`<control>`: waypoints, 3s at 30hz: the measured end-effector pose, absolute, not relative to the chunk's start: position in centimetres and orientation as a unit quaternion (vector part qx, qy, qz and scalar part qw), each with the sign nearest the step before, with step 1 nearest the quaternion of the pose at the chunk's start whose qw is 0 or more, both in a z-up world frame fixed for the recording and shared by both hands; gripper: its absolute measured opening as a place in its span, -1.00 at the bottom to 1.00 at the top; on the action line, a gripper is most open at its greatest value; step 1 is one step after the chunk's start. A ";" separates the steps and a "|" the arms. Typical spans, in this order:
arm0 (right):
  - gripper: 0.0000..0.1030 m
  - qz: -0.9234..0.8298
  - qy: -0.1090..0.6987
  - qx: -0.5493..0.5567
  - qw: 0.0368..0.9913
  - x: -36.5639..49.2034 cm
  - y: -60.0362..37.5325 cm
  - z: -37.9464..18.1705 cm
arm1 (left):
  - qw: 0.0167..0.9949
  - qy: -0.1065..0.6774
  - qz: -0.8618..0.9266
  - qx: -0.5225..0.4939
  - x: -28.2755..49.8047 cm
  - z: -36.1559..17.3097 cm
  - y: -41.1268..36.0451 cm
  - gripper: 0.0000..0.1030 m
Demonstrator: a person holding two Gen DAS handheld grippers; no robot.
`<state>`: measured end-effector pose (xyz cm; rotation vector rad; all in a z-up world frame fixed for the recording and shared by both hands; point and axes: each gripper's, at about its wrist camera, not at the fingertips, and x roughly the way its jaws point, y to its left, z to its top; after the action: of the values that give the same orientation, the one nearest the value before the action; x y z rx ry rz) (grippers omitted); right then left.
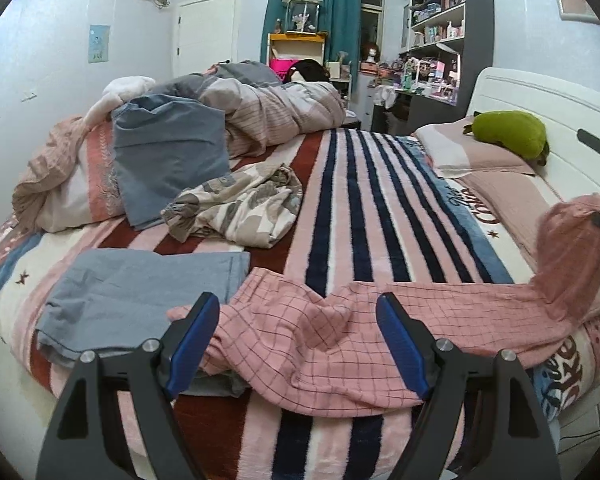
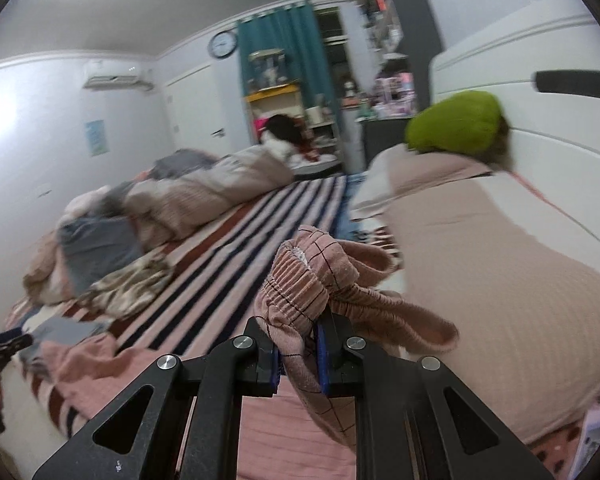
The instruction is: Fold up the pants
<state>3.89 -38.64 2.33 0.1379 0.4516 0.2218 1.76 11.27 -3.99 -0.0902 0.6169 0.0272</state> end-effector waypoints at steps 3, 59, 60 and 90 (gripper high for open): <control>-0.84 0.143 0.237 0.062 0.959 4.5 -35.6 1.9 | 0.953 0.299 -0.005 -0.049 1.3 -4.1 11.0 0.51; -0.11 0.214 0.298 0.156 0.917 -4.3 -34.7 -9.6 | 0.823 0.494 -0.268 -0.079 15.1 -15.2 -7.5 -0.74; -0.11 0.211 0.293 0.167 0.918 -4.4 -35.3 -9.5 | 0.827 0.486 -0.268 -0.084 14.8 -14.8 -7.2 -0.74; -0.11 0.222 0.299 0.152 0.916 -3.4 -34.5 -9.5 | 0.867 0.456 -0.160 -0.121 11.1 -12.9 1.6 0.23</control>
<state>-3.44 -34.54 -9.48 0.3123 0.6152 0.4575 11.14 1.59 -12.90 -0.2531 0.9540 -0.3351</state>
